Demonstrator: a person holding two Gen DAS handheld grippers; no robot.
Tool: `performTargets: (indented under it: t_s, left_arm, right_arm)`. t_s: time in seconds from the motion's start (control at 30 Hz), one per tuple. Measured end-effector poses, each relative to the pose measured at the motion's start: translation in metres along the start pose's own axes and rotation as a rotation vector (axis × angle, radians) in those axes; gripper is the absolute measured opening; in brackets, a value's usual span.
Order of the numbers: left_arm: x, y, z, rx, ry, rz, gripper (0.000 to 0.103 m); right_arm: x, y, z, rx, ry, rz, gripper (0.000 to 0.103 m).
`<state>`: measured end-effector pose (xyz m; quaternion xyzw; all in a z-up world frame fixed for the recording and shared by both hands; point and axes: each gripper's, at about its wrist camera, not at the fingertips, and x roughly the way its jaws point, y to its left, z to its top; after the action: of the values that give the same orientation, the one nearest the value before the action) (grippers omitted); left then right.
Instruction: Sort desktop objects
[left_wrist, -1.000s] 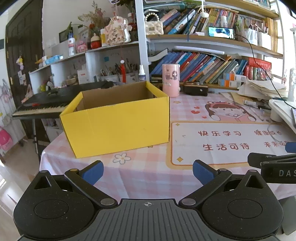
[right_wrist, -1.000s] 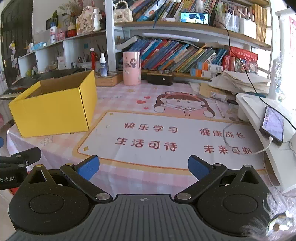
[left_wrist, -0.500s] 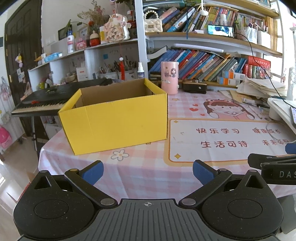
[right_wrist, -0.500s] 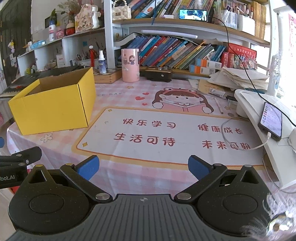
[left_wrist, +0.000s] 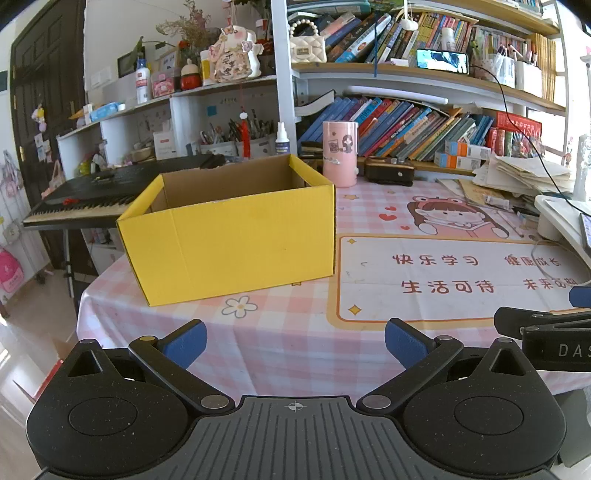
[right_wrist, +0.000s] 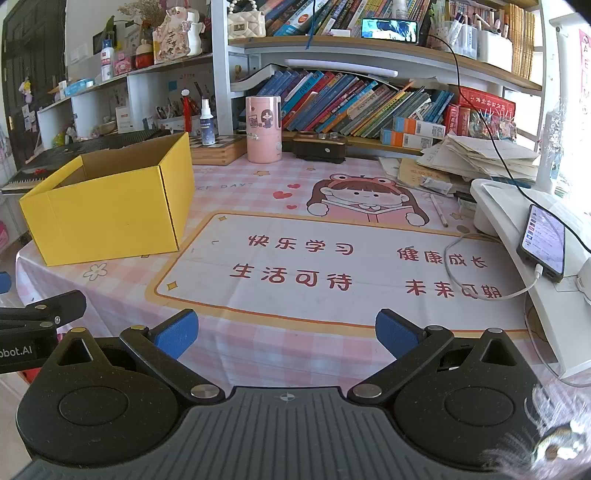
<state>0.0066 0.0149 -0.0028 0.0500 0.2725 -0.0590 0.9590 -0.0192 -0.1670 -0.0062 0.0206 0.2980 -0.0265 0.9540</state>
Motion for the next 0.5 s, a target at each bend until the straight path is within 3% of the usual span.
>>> performTargets:
  t_s: [0.5]
  left_arm:
    - [-0.0004, 0.0005, -0.0009, -0.003, 0.004, 0.0, 0.103]
  right_arm:
    - [-0.0003, 0.0006, -0.0015, -0.005, 0.002, 0.004, 0.103]
